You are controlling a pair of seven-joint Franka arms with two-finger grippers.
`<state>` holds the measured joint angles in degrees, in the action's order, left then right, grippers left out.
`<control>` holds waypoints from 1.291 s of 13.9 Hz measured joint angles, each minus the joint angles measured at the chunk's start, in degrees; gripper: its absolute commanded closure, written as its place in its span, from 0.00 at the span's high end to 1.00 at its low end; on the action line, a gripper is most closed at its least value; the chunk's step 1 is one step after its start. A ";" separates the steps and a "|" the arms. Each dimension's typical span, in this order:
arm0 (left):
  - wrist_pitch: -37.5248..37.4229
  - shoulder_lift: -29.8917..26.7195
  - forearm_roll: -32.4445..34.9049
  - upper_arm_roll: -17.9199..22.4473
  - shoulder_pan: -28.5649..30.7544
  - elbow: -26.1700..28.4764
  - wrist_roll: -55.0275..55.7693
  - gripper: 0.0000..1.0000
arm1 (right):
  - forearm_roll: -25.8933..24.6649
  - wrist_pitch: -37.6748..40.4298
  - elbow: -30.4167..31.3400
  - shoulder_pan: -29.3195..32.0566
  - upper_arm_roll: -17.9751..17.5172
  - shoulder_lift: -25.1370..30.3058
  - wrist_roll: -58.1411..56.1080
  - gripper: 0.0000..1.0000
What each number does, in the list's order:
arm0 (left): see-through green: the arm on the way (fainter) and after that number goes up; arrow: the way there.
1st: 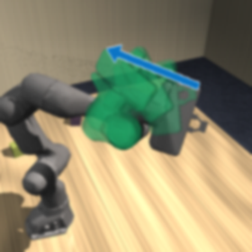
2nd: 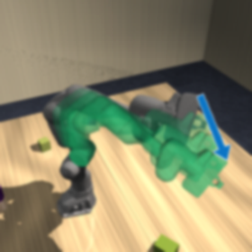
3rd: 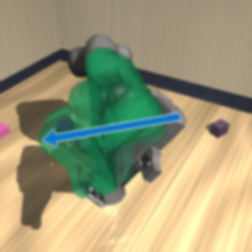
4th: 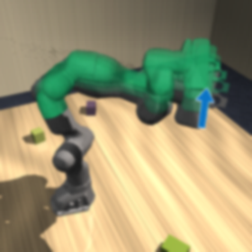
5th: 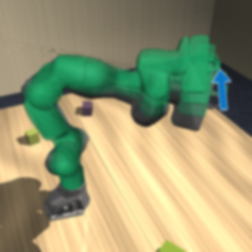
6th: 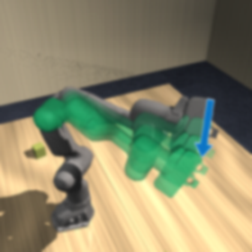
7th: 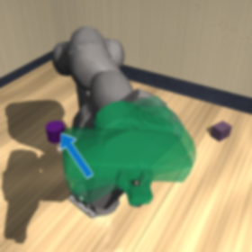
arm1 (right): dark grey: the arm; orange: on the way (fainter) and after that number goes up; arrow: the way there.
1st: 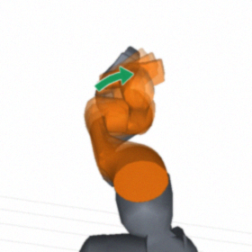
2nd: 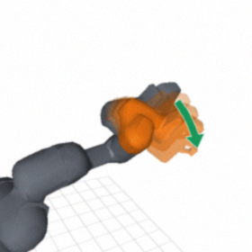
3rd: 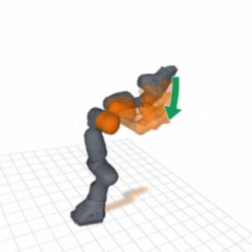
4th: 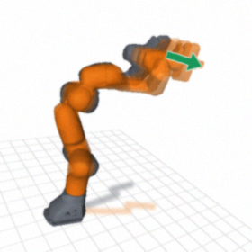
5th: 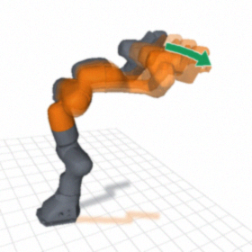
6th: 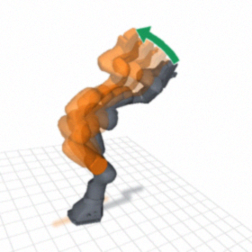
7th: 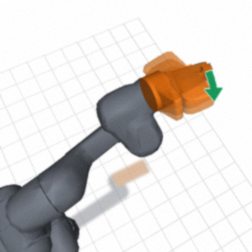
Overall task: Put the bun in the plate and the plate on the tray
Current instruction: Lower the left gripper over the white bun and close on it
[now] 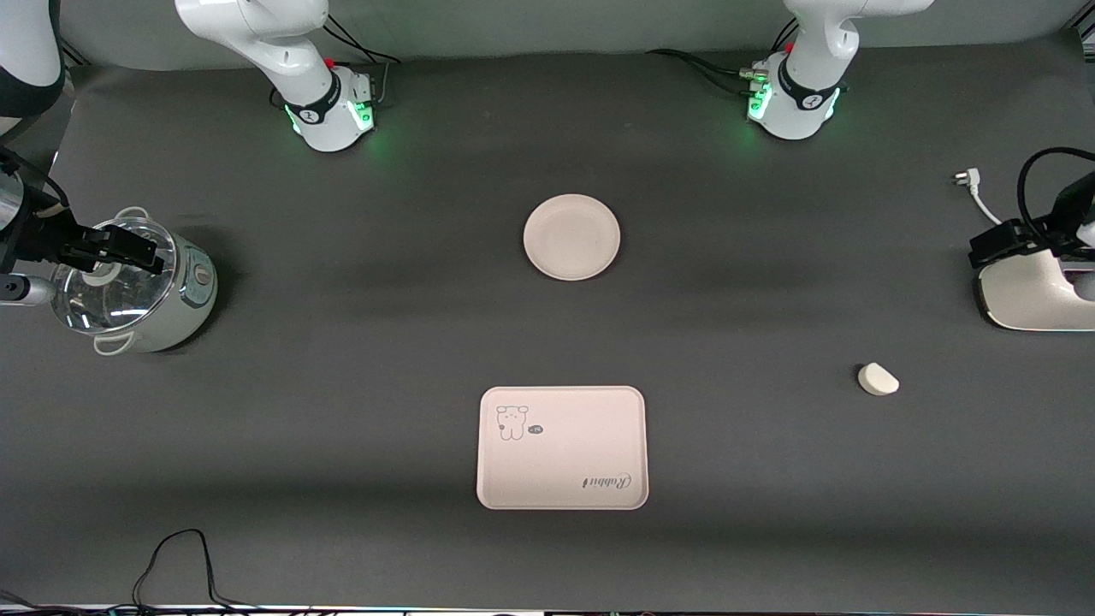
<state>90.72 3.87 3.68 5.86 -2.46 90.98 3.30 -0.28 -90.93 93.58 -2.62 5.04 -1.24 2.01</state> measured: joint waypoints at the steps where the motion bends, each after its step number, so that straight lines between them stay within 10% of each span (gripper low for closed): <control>1: -0.03 1.81 0.00 0.13 0.45 -1.85 -0.59 1.00 | 0.00 -0.01 0.00 0.00 0.00 0.00 0.00 1.00; 5: 0.58 9.93 -0.25 0.13 0.90 -6.33 -1.26 1.00 | 0.00 -0.04 0.01 0.00 0.00 0.00 0.00 1.00; 18: 30.96 28.93 -2.88 0.13 2.74 7.69 -1.25 1.00 | 0.00 -0.06 0.03 0.00 0.00 0.00 0.00 1.00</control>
<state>121.68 32.80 0.80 5.99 0.28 98.67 2.05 -0.28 -91.00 93.62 -2.62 5.04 -1.24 2.01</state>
